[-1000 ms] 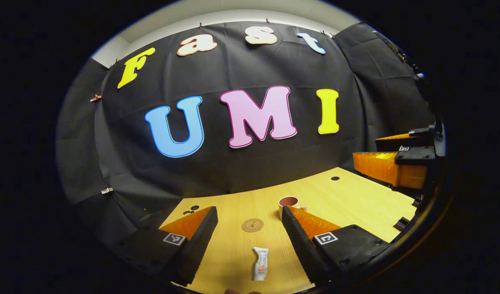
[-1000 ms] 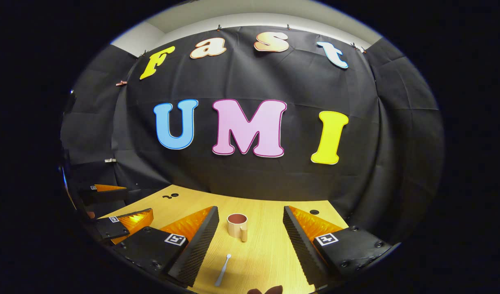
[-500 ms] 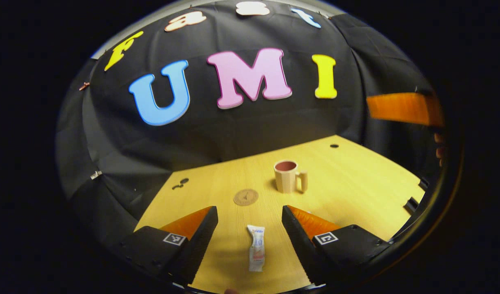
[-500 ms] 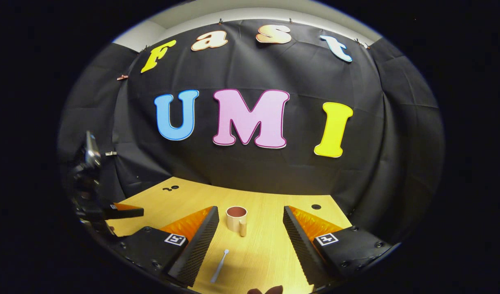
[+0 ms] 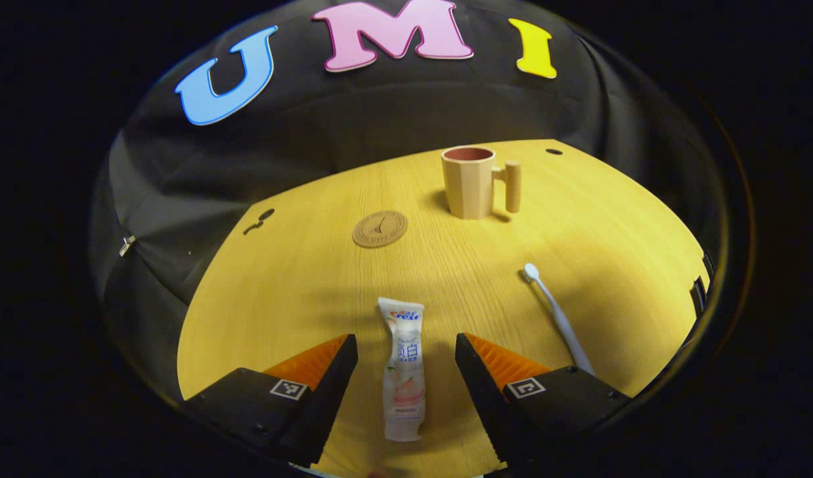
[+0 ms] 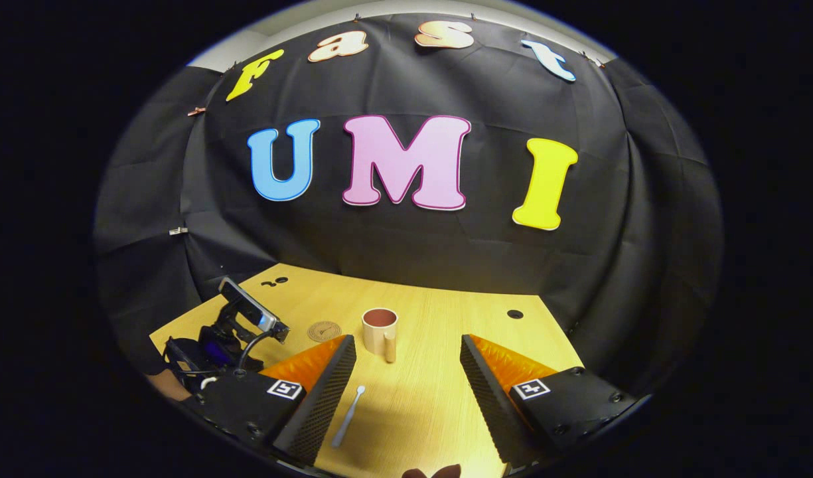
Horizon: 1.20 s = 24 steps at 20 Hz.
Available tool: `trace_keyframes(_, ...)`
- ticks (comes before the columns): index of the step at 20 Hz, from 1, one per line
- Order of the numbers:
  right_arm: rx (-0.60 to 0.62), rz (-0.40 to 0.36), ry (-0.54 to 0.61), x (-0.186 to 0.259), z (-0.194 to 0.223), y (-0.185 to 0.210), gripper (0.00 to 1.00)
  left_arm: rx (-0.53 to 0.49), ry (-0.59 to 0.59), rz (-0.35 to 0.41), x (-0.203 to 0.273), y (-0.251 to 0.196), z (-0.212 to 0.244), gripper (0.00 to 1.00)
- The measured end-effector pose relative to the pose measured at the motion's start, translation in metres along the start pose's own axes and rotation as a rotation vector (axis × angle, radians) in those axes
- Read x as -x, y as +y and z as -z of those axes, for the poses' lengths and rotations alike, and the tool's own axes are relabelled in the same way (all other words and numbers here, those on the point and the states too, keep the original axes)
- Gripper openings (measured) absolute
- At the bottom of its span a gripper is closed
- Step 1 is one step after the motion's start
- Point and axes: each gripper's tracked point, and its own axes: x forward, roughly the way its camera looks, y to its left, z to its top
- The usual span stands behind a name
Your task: Put the toothbrush and toothpaste on the desktop into the cup, then pick up the cup and place it on the coaster on the desktop.
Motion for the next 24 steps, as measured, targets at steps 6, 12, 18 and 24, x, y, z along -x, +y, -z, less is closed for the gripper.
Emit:
trace_keyframes(6,-0.015,0.002,0.059,-0.012,0.020,-0.004,0.98,-0.016,0.059,0.011,-0.026,-0.002,0.016,0.91)
trace_keyframes(12,-0.038,-0.003,0.163,-0.026,0.046,-0.001,0.98,0.041,0.103,0.053,-0.026,-0.010,0.021,0.61)
trace_keyframes(18,-0.032,-0.055,0.359,-0.038,0.105,0.024,0.98,0.106,0.136,0.157,-0.026,-0.016,0.021,0.41)
trace_keyframes(24,-0.060,-0.087,0.591,-0.066,0.168,0.069,0.96,0.232,0.092,0.265,0.024,-0.008,0.010,0.28)
